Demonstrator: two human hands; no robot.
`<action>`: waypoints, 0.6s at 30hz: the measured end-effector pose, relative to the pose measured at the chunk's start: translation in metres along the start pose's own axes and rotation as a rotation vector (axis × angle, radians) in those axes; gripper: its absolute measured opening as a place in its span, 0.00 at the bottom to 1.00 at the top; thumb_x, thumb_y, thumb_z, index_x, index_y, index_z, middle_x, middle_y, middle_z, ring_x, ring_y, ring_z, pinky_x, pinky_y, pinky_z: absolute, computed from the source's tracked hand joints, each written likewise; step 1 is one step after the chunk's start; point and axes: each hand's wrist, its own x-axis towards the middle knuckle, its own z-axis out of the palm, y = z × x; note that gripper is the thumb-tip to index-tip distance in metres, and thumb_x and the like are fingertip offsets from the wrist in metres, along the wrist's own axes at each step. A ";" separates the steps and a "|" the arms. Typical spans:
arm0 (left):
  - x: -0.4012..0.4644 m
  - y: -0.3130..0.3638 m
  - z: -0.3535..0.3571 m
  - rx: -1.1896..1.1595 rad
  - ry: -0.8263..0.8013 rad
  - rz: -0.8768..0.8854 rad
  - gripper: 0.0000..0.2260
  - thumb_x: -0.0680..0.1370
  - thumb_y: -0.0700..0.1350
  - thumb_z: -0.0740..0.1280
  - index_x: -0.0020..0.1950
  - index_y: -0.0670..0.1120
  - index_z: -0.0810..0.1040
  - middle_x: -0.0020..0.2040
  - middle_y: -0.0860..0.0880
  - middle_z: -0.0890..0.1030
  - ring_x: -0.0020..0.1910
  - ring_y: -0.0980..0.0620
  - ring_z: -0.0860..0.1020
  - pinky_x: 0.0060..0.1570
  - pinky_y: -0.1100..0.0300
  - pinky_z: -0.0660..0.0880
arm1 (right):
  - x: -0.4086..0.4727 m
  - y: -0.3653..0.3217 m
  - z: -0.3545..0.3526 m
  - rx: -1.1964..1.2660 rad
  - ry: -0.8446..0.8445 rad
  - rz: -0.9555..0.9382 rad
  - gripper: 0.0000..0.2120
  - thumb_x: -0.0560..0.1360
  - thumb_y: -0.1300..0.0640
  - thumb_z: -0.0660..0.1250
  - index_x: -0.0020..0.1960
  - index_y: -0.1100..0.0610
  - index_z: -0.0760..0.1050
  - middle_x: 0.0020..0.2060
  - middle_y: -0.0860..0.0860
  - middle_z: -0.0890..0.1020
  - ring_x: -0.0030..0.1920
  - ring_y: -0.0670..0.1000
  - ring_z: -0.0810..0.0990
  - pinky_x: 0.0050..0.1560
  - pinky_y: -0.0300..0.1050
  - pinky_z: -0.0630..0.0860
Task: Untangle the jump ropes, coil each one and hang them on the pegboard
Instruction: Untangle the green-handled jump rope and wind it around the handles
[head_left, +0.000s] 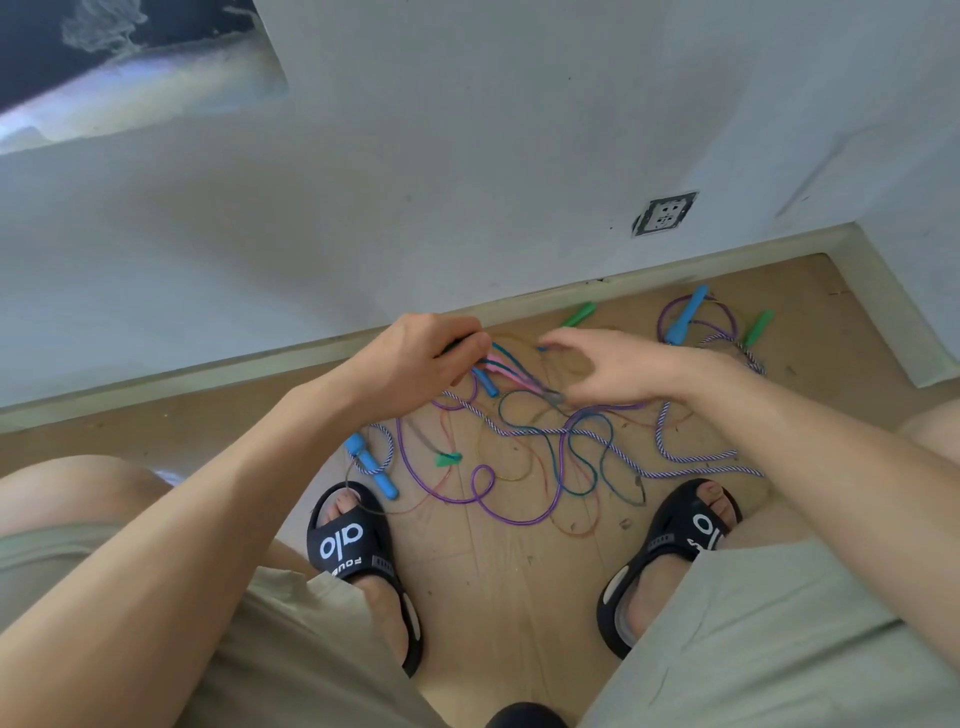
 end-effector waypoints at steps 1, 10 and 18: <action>0.000 0.002 0.002 -0.004 -0.003 0.018 0.16 0.84 0.47 0.60 0.36 0.48 0.72 0.28 0.53 0.73 0.26 0.57 0.68 0.30 0.67 0.66 | -0.005 -0.012 0.002 0.372 -0.086 -0.135 0.26 0.76 0.54 0.68 0.73 0.49 0.68 0.68 0.47 0.76 0.68 0.49 0.74 0.64 0.39 0.71; 0.001 -0.001 0.006 0.029 -0.035 0.020 0.15 0.84 0.50 0.59 0.41 0.46 0.76 0.31 0.49 0.76 0.28 0.57 0.69 0.32 0.62 0.68 | -0.003 -0.025 -0.003 0.876 -0.007 -0.198 0.08 0.80 0.56 0.67 0.44 0.58 0.76 0.27 0.50 0.65 0.27 0.47 0.60 0.35 0.46 0.62; 0.003 -0.010 0.000 0.029 -0.009 -0.044 0.17 0.84 0.50 0.59 0.39 0.43 0.74 0.32 0.44 0.76 0.27 0.55 0.66 0.31 0.61 0.67 | -0.005 -0.002 -0.025 0.401 0.072 -0.119 0.07 0.76 0.56 0.72 0.45 0.60 0.79 0.27 0.48 0.69 0.29 0.46 0.68 0.32 0.34 0.69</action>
